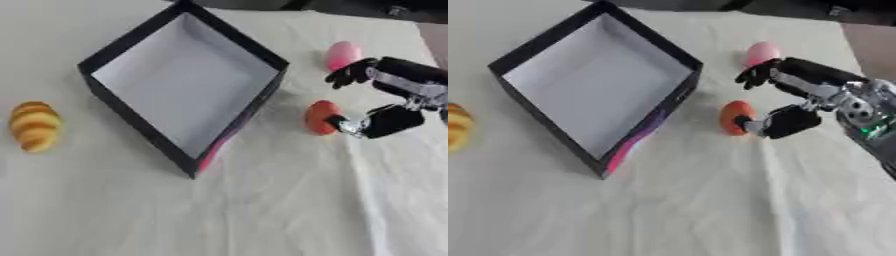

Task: Pick up objects on the table and place them in the box.

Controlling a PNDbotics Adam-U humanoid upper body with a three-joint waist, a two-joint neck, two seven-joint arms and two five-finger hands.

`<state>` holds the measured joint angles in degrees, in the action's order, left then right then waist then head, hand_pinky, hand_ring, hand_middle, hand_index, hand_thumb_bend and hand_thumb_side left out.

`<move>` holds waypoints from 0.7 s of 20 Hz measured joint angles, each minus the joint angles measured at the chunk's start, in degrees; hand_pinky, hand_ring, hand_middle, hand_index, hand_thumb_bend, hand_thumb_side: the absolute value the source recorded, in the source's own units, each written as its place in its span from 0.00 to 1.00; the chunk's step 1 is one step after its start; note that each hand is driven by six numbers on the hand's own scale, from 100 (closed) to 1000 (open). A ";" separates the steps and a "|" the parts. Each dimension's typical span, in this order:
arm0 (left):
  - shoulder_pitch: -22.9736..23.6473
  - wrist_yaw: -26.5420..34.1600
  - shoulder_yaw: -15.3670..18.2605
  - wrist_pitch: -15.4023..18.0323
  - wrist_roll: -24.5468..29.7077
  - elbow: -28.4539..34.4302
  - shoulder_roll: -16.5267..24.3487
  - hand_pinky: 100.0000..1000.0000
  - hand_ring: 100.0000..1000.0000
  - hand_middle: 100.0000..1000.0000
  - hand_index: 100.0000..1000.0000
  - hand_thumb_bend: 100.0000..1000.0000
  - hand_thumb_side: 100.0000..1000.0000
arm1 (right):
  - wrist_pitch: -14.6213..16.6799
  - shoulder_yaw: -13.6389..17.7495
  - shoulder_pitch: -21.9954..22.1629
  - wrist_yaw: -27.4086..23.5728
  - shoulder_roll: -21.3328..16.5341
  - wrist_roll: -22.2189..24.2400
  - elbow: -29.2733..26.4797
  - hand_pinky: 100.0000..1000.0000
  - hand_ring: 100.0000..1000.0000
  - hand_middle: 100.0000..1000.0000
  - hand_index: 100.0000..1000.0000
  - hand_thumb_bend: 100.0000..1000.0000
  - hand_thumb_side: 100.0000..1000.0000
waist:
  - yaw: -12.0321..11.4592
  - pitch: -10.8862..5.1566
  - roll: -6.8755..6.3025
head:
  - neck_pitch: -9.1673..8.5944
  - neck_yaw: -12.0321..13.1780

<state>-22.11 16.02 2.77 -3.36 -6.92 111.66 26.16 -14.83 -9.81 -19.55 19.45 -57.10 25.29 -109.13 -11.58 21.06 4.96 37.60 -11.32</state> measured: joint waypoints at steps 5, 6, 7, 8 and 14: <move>-0.01 0.00 -0.12 -0.01 0.15 0.00 -0.02 0.92 0.92 0.92 0.82 0.09 0.79 | 0.79 -0.51 -1.24 1.28 0.44 0.78 2.49 0.86 0.84 0.74 0.86 0.27 0.34 | -0.13 0.00 0.00 | 0.01 -0.37; -0.01 0.00 -0.12 -0.02 0.17 0.00 -0.02 0.92 0.92 0.92 0.82 0.09 0.79 | 0.93 -0.60 -1.44 1.61 0.48 0.90 3.04 0.86 0.84 0.74 0.86 0.27 0.35 | -0.15 0.00 0.00 | 0.02 -0.42; -0.01 0.00 -0.12 -0.02 0.18 0.00 -0.03 0.92 0.92 0.92 0.82 0.09 0.79 | 1.10 -0.75 -1.65 1.93 0.56 1.04 3.55 0.86 0.84 0.74 0.86 0.27 0.35 | -0.16 0.00 0.00 | 0.03 -0.46; -0.01 0.00 -0.12 -0.02 0.18 0.00 -0.03 0.92 0.92 0.92 0.82 0.09 0.79 | 1.27 -0.87 -1.72 2.15 0.65 1.19 4.02 0.87 0.84 0.74 0.86 0.28 0.35 | -0.18 0.00 0.00 | 0.05 -0.48; -0.04 0.00 -0.12 -0.02 0.19 0.00 -0.20 0.92 0.92 0.92 0.82 0.09 0.79 | 2.35 -1.74 -2.64 2.73 0.97 2.12 6.15 0.86 0.84 0.74 0.86 0.27 0.38 | -0.28 0.02 0.00 | 0.52 -0.47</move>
<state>-22.15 16.02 2.65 -3.37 -6.73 111.66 25.97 -12.48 -11.55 -22.19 22.17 -56.13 27.41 -102.99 -11.86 21.08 4.96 38.13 -11.79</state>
